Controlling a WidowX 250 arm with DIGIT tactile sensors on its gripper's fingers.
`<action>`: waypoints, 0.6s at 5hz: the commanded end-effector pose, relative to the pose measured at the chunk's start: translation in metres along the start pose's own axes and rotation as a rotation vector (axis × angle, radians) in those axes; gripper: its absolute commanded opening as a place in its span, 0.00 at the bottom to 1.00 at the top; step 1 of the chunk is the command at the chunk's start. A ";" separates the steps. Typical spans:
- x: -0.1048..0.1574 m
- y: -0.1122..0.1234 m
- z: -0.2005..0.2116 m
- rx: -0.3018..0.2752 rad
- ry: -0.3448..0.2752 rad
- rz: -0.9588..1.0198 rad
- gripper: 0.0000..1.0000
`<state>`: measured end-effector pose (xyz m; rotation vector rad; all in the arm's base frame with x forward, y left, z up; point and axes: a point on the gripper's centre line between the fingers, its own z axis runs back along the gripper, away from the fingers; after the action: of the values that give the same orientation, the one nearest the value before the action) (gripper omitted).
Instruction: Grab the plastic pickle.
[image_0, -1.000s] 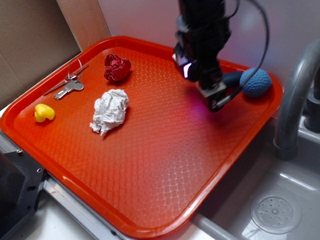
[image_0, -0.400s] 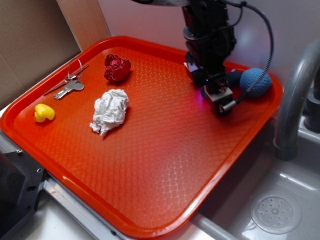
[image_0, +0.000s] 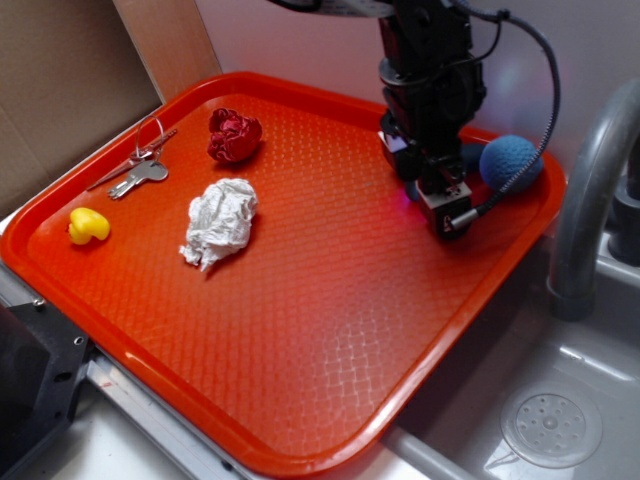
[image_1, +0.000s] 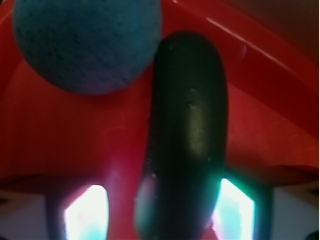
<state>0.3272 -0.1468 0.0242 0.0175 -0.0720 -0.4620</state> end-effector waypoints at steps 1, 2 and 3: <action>-0.022 0.009 0.055 0.028 -0.081 0.083 0.00; -0.062 0.017 0.104 0.092 -0.078 0.138 0.00; -0.091 0.030 0.153 0.050 -0.122 0.214 0.00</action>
<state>0.2467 -0.0768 0.1637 0.0510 -0.1473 -0.2387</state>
